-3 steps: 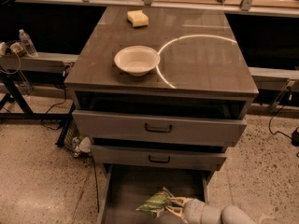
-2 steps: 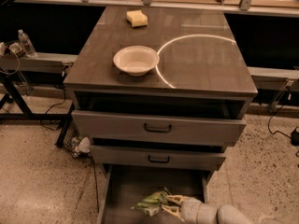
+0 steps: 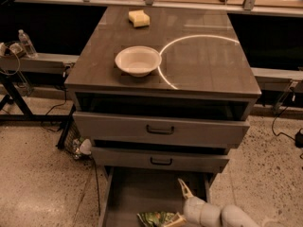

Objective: Place green jalapeno chip bag into bottom drawer

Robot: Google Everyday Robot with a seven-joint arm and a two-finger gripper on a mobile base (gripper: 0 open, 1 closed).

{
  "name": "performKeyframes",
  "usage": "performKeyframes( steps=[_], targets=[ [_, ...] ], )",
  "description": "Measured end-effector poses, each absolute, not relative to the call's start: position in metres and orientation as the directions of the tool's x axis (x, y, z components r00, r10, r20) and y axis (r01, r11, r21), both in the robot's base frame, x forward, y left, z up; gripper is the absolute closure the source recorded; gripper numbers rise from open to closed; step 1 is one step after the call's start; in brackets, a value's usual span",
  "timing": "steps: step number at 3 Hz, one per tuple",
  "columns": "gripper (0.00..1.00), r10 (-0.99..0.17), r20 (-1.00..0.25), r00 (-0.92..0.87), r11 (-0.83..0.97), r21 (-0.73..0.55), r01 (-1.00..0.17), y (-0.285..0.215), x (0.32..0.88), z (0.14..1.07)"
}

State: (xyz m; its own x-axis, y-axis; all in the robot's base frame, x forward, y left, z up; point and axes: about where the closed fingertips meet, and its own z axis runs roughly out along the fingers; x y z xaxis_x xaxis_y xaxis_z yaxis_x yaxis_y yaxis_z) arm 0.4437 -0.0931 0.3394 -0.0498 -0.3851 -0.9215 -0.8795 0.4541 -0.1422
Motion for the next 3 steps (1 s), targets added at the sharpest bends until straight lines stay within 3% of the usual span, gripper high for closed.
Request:
performKeyframes(
  steps=[2,3],
  targets=[
    [0.49,-0.539,-0.841,-0.05,0.5,-0.271,-0.822,-0.209,0.438,0.383],
    [0.79,-0.65,-0.76,-0.02,0.535,-0.438,-0.723,-0.289,0.439,0.452]
  ],
)
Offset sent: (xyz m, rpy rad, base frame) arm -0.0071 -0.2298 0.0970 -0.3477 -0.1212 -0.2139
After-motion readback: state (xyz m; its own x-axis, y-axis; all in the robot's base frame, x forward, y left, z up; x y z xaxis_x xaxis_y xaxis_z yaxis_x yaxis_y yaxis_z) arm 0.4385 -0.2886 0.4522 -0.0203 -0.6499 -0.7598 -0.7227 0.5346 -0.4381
